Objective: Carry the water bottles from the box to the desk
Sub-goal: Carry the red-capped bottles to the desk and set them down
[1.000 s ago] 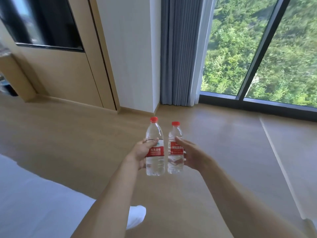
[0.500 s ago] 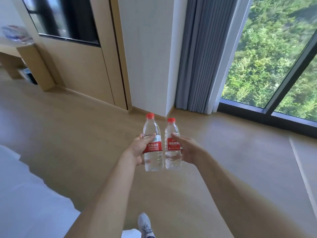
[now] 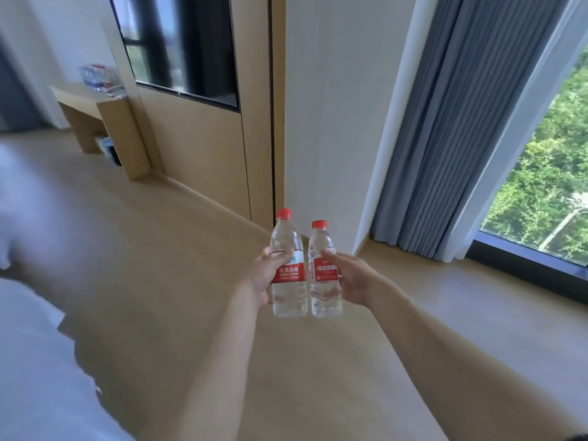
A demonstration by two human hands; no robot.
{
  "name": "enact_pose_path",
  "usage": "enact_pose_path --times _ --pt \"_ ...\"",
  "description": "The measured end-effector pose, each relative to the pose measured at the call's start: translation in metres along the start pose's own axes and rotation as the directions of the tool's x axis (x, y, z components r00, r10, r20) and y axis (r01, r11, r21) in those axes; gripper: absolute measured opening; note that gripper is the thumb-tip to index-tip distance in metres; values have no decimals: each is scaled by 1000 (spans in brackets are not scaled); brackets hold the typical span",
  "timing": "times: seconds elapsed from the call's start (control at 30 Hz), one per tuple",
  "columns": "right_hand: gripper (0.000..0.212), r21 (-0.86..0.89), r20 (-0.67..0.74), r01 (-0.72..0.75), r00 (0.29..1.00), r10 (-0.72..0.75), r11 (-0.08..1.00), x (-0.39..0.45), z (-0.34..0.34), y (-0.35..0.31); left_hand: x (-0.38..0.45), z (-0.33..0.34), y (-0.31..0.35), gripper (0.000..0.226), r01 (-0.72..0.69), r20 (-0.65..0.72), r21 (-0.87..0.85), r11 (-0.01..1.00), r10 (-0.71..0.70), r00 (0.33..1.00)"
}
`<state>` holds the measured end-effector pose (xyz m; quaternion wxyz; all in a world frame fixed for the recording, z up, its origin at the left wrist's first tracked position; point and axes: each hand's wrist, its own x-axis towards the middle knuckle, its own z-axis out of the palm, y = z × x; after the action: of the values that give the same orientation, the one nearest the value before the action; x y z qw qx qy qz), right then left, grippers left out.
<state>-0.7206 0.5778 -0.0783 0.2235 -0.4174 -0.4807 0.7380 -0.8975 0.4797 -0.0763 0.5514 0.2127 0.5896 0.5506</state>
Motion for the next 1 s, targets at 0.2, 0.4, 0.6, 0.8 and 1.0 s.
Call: enact_pose_path --times 0.2,0.4,0.6,0.8,1.0 --pt "47 -40 100 -29 994 33 999 82 51 -26 48 -63 31 36 -25 -107 -100 995 15 994" --pt "68 -95 234 -86 967 106 992 162 111 -36 81 -129 51 35 -39 -258 -156 987 -2 966" --pt "49 -164 349 -107 924 159 981 267 170 -45 131 -190 78 34 -67 -403 -181 981 -12 915" --pt "38 -193 498 -136 840 217 972 377 239 -77 187 -247 133 28 -132 -537 -226 965 -11 843" --pt "30 -227 606 -163 748 271 960 457 303 -106 222 -296 182 39 -232 -609 -276 933 17 793"
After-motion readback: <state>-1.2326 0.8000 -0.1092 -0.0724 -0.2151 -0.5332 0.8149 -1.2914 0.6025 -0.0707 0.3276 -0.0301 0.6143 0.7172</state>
